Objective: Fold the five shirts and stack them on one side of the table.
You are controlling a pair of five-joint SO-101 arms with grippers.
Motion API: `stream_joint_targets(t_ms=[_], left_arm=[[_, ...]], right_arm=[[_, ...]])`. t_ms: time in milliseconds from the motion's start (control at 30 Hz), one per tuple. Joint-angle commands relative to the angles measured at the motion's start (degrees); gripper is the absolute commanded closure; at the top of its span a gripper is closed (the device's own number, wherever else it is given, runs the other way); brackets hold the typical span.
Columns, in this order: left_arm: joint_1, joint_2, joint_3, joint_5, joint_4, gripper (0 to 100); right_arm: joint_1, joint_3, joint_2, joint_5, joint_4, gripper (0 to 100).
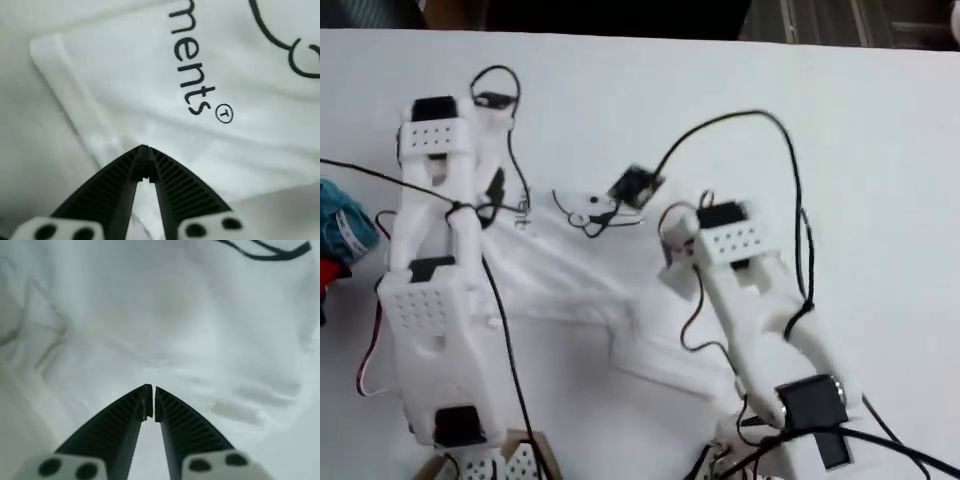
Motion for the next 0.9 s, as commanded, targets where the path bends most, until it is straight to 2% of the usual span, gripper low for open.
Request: stream_joint_targets(t_ms=[0,167,300,567,700,867], left_arm=[[-1.1,-4.4,4.6,0.1,-6.8,98],[-3.3,-4.4,12.5,0.0,-19.1,98],[-3.3,-4.5,12.7,0.3,-21.9,98],[-4.3,-0.5,6.1,0.4,-22.0,98],[-6.2,5.5,0.8,0.4,-20.3,98],[-7.6,11.3,-7.3,0.4,-15.7,98]], right_arm=[[-1.5,4.7,-3.1,0.4,-4.3,97.8],[-5.5,11.7,-3.4,0.9,-5.4,97.8],[-10.2,16.3,-3.7,1.5,-5.3,97.8],[-19.0,21.7,-3.7,1.4,-4.9,97.8],[-20.3,21.3,-4.4,1.4,-2.6,97.8],[-20.3,21.3,-13.9,1.4,1.0,97.8]])
